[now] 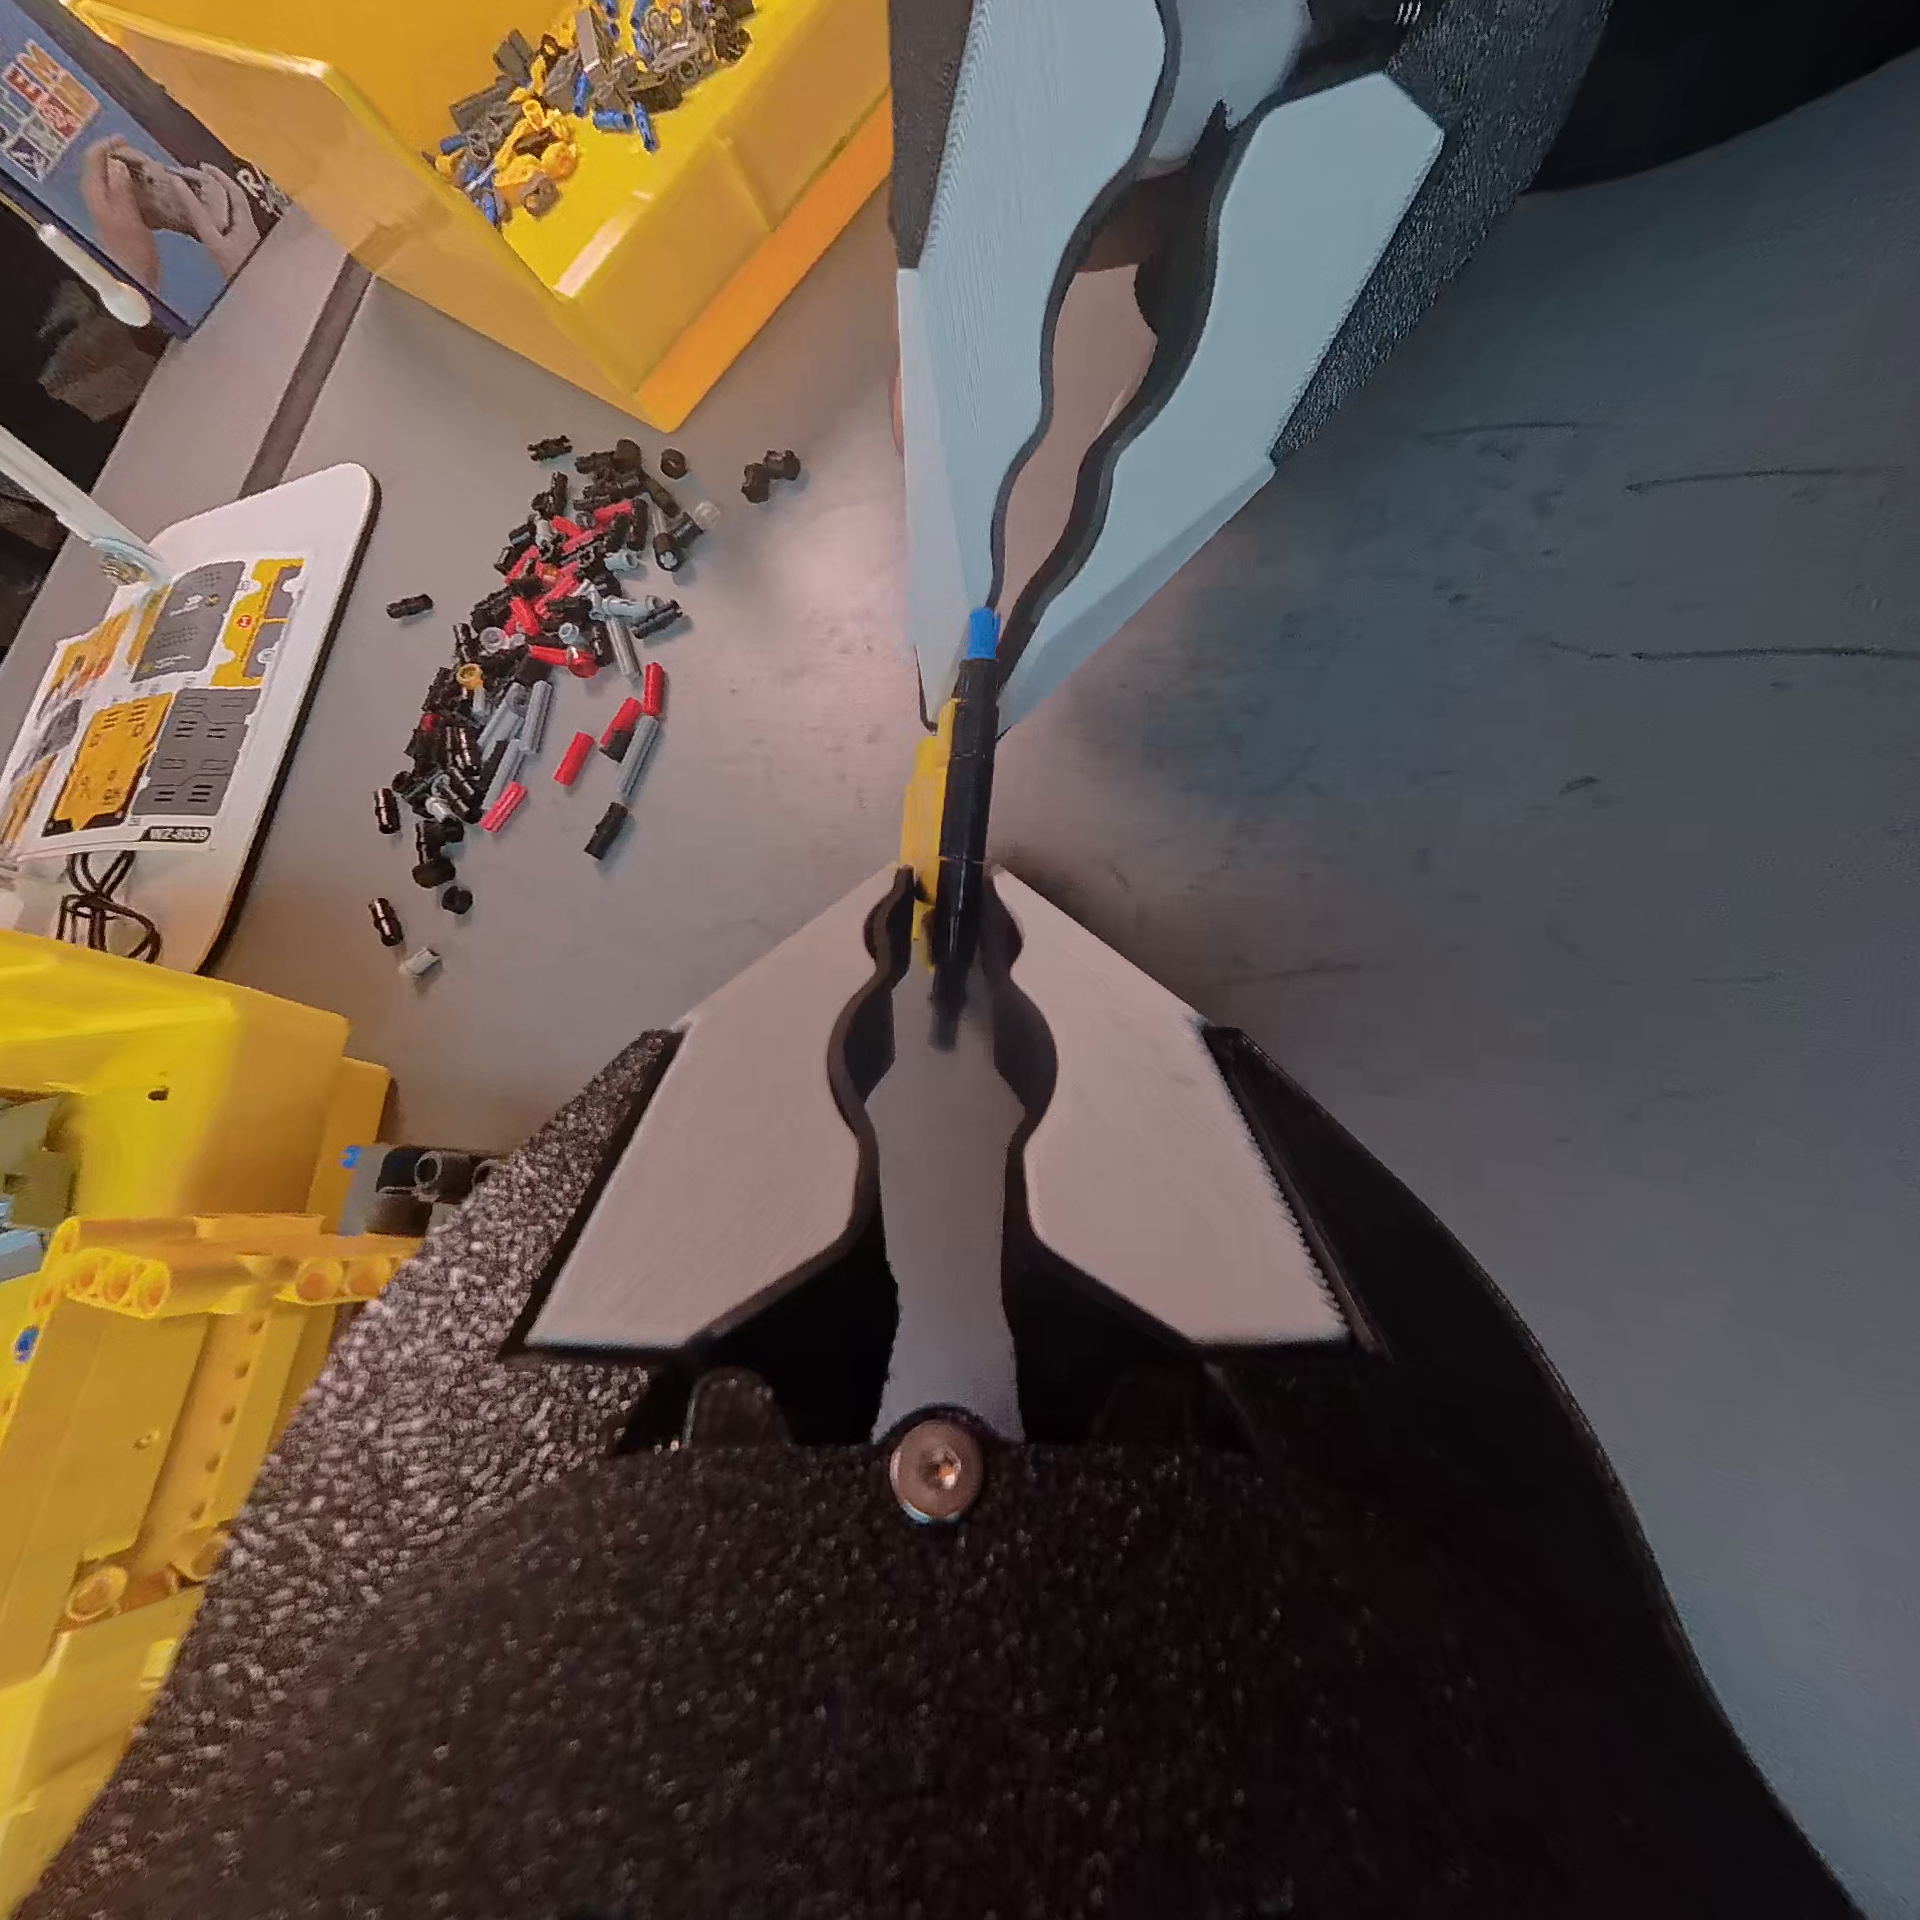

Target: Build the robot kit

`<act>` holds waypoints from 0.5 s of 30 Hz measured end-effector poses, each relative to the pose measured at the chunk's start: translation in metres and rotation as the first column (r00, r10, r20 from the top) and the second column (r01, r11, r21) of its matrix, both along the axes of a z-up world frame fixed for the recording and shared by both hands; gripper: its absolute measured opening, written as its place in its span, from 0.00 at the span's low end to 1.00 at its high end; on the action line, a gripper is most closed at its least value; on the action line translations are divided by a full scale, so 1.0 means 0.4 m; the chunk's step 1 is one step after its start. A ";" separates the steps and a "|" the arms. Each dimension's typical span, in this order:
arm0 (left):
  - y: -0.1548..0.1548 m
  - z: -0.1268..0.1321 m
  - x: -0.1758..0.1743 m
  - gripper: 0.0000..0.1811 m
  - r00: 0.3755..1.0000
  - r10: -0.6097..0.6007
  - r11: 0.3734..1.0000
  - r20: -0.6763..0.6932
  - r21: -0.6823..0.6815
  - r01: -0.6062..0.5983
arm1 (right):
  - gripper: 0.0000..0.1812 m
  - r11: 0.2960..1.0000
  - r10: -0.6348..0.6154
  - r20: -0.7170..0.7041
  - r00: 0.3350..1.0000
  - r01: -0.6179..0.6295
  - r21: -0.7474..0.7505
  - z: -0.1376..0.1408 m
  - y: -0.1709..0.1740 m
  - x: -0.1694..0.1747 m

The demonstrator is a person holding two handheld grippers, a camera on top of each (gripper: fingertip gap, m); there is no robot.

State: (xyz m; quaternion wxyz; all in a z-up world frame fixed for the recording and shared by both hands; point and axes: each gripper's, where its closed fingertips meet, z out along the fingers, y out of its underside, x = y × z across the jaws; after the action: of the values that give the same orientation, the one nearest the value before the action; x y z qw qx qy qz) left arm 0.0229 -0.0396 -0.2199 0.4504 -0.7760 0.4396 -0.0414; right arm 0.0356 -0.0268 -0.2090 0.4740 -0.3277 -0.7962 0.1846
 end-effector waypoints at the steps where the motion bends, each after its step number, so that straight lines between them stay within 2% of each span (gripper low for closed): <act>1: -0.003 -0.001 -0.001 0.06 1.000 -0.003 1.000 0.020 -0.022 0.003 | 0.02 1.000 -0.001 0.006 1.000 0.001 0.025 -0.005 0.004 0.001; 6: -0.026 -0.008 0.002 0.09 0.986 -0.002 0.984 0.166 -0.177 0.032 | 0.03 0.995 0.026 0.053 0.998 -0.032 0.100 -0.032 0.002 0.009; 9: -0.030 -0.013 -0.001 0.10 0.983 0.002 0.978 0.185 -0.207 0.037 | 0.06 0.995 0.042 0.109 0.993 -0.052 0.091 -0.060 -0.006 0.020; 12: -0.034 -0.034 -0.008 0.10 0.988 0.013 0.969 0.157 -0.246 0.026 | 0.12 0.999 0.042 0.118 0.992 -0.046 0.024 -0.053 -0.005 0.027; 15: -0.033 -0.027 -0.007 0.10 0.983 0.021 0.968 0.182 -0.248 0.026 | 0.22 0.992 0.053 0.141 0.989 -0.036 -0.118 -0.044 -0.005 0.044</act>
State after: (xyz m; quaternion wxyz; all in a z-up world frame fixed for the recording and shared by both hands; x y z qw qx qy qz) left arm 0.0200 -0.0530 -0.2308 0.3877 -0.8188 0.3885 -0.1683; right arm 0.0530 -0.0287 -0.2265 0.3915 -0.3488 -0.8235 0.2165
